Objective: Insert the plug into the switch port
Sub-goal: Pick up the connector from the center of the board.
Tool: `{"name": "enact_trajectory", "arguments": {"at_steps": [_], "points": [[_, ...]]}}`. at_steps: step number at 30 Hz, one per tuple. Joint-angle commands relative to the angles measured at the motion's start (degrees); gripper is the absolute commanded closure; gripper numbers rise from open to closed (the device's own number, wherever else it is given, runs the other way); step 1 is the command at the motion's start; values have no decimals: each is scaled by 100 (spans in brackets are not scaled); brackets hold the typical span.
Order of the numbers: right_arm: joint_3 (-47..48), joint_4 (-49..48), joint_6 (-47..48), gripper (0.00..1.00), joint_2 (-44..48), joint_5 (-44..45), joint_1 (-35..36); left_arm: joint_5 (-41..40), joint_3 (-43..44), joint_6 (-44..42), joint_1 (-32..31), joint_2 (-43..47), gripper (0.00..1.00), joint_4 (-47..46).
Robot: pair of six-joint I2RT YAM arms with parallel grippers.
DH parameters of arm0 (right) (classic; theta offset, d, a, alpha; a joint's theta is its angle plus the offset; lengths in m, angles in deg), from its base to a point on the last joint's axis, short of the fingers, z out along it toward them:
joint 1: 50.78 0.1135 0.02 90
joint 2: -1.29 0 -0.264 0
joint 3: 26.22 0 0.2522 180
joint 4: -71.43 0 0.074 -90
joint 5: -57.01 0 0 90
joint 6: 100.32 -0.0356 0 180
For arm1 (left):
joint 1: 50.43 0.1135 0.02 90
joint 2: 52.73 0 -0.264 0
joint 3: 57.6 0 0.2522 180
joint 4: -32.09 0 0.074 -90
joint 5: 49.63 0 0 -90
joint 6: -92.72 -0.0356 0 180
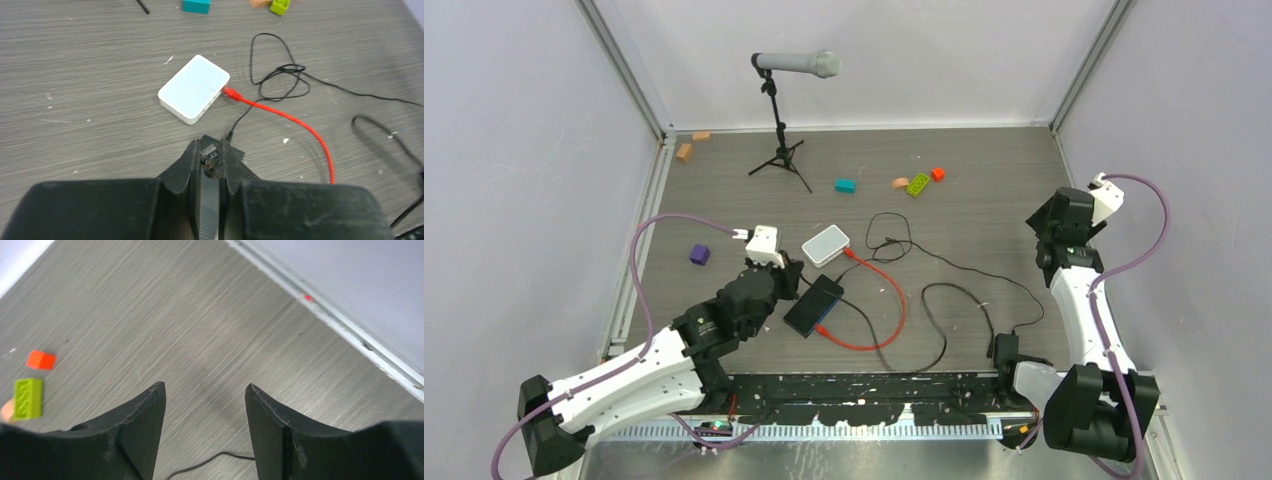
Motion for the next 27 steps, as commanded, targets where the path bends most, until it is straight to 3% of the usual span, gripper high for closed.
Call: {"name": "enact_trajectory", "arguments": {"at_steps": [1,6,11,15,20,27], "points": [[318,-165,116,34,562,-1212,-29,284,72,212,-15,-45,100,-1087],[506,-252,37,33,1149,-2539,533,691,40,-119,-21,72,100,-1349],[719,132,545,33,1530,-2678,2577,1381,-74,-498,-14,180,100,-1750],[204,-187,507,33,2023,-3222,3914,2066,-97,-595,-13,346,100,-1857],[-712,-1280,338,33,2624,-4570,5050,2907,-85,-536,-13,523,100,-1979],[-1717,-3793,-420,31,2434,-5383,5503,3942,-248,-468,-12,579,100,-2679]]}}
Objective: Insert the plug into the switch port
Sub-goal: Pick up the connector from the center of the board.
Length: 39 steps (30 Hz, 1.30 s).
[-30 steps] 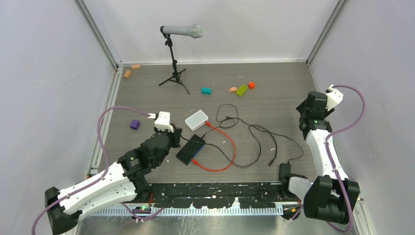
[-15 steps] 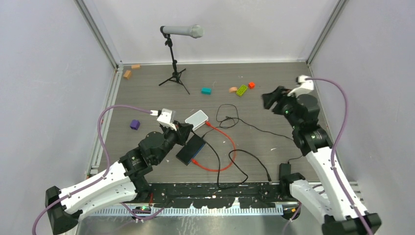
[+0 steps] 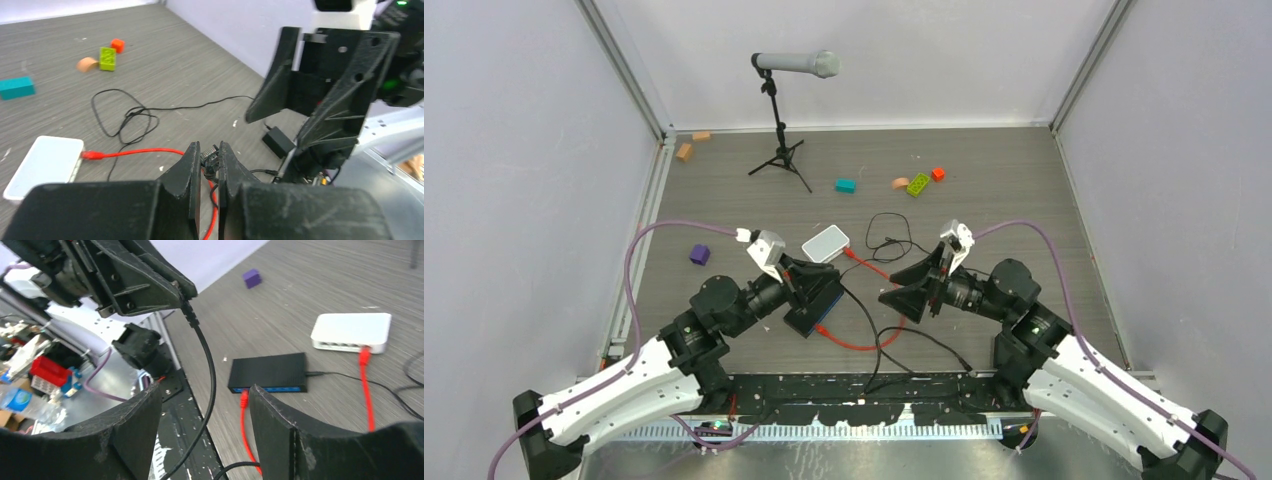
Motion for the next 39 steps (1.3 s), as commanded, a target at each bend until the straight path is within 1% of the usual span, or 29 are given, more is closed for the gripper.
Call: {"name": "enact_trajectory", "arguments": {"at_steps": [1,4,8,14,20,23,25,26,28,29,30,31,32,34,35,36,37,39], "points": [[-233,-2197,-498,31,-403,-794,180,960,-78,1,-15,-19,100,-876],[-239,-2825,-510,30,-878,-923,269,1305,6,31,-13,-166,100,-1028],[-195,-3323,-484,29,-1370,-916,283,1674,151,63,-14,-286,100,-1089],[-85,-4037,-698,31,-1968,-1237,298,1712,179,137,-17,-276,100,-1181],[-41,-4284,-791,32,-2342,-1432,331,1788,174,294,-16,-409,100,-1464],[-5,-4429,-862,35,-2463,-1501,357,1847,186,354,-15,-499,100,-1578],[25,-4545,-924,42,-2538,-1552,359,1853,176,390,-15,-538,100,-1646],[28,-4595,-956,49,-2555,-1565,360,1861,174,391,-14,-546,100,-1671],[-8,-4627,-987,65,-2507,-1495,354,1854,187,390,-13,-538,100,-1673],[-34,-4613,-982,76,-2461,-1416,359,1826,189,397,-20,-523,100,-1667],[-50,-4535,-928,89,-2383,-1322,356,1761,188,402,-14,-498,100,-1649],[-26,-4353,-806,97,-2288,-1209,355,1661,203,421,-14,-450,97,-1591],[15,-3925,-586,99,-2114,-1001,355,1550,251,424,-13,-413,87,-1478],[164,-2831,-23,99,-1670,-451,357,1367,384,399,-16,-326,57,-1162],[253,-2028,287,100,-1368,-68,359,1225,471,366,-16,-278,44,-989],[360,-1483,586,100,-1093,470,361,1104,556,360,-13,-221,37,-772],[501,-956,890,100,-706,1060,361,978,637,346,-13,-169,32,-559],[935,-2,1555,100,-302,2099,355,654,769,333,-13,-53,29,-146]]}}
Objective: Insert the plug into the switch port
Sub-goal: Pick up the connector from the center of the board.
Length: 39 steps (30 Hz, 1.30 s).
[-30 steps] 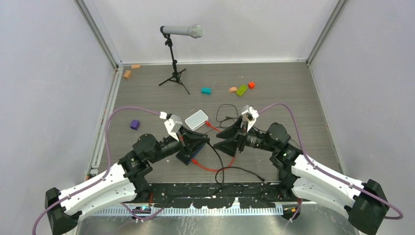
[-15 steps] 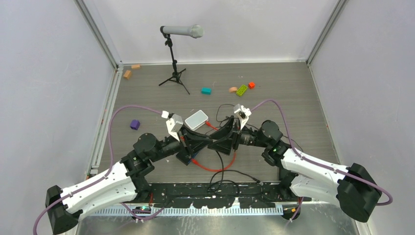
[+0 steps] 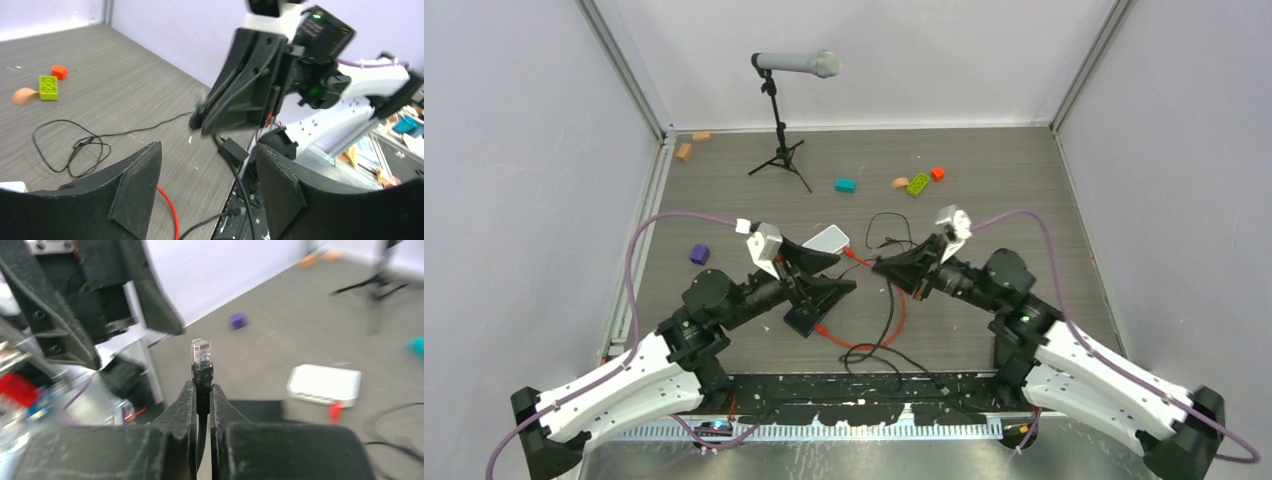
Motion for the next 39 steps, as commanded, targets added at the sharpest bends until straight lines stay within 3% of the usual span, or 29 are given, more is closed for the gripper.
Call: {"name": "enact_trajectory", "arguments": {"at_steps": [1,7,11,16,19,27,32,39], "points": [[1148,2412,1724,100,999,2791,-24,-774,525,-68,-18,312,28,717],[2842,3630,3533,100,649,4802,-25,-1397,605,32,-19,321,28,1309],[3417,3943,3768,100,260,4825,-28,-1933,620,211,-19,208,28,1709],[2559,3652,3032,100,114,3955,4,-2661,655,553,-19,-59,29,2380],[1686,3262,2899,100,102,3826,300,-2533,518,674,-19,-253,29,2455],[284,2182,2804,100,771,4146,1496,-1851,-575,1064,-19,-381,34,1240],[441,2353,2705,99,824,3615,1846,-1426,-1034,1206,-19,-446,36,214],[874,2763,3053,100,747,3778,2504,-1002,-1155,1002,-19,-444,36,-488]]}}
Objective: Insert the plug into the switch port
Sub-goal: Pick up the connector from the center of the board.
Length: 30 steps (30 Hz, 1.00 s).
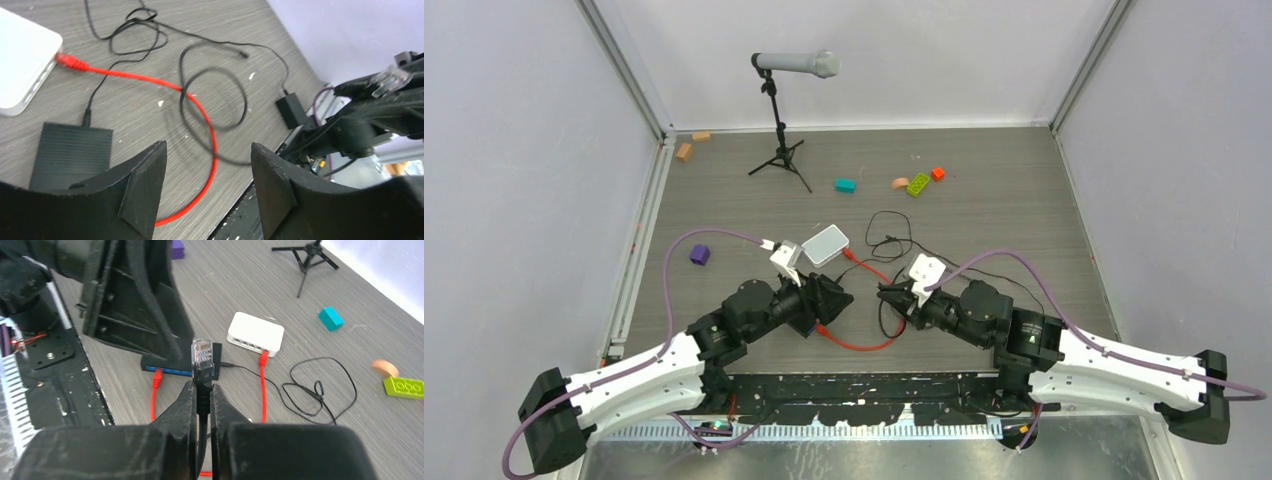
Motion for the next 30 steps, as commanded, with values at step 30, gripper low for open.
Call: {"name": "enact_trajectory", "arguments": {"at_steps": [30], "points": [[805,610,-45,100,-388,358,645,1988,373,-1445,-19,682,38,-1325]]}}
